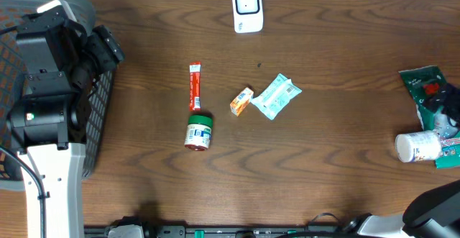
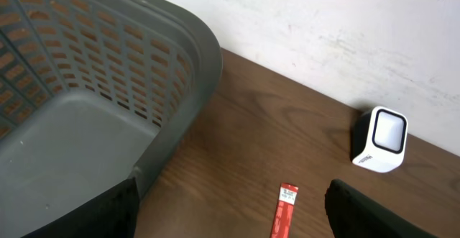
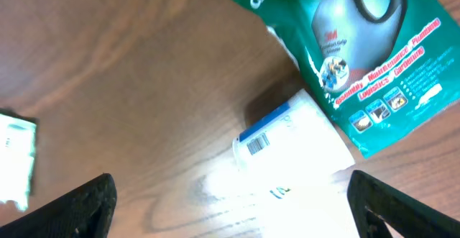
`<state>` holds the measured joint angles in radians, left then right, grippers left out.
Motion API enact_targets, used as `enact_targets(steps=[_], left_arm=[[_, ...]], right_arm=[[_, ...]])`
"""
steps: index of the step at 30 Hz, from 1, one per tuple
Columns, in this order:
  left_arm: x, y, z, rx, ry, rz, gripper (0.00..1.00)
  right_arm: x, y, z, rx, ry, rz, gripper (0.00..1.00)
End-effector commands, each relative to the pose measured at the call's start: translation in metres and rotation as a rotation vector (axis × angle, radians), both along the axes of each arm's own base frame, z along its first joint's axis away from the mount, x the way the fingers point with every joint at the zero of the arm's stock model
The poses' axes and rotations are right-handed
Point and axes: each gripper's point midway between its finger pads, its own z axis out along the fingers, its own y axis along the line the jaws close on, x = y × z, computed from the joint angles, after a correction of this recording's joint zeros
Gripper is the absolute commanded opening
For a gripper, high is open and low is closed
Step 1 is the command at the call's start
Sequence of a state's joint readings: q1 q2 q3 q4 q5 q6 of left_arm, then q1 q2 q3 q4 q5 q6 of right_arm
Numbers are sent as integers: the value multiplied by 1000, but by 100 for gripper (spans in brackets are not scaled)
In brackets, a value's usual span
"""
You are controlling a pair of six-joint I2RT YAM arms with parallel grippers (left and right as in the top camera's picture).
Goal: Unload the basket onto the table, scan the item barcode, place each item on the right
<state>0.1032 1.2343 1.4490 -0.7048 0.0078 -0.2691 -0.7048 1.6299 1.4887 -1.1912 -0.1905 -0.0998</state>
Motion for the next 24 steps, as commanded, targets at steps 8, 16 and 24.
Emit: enact_targets(steps=[8,16,24], left_arm=[[0,3,3,4,-7,12,82],[0,3,3,4,-7,12,82],[0,3,3,4,-7,12,82]], right_arm=[[1,-28,-50,-278,202,42,99],[-14,4,-72,-20,229,-52,99],[-49,-21,-29,31,123,-593,99]])
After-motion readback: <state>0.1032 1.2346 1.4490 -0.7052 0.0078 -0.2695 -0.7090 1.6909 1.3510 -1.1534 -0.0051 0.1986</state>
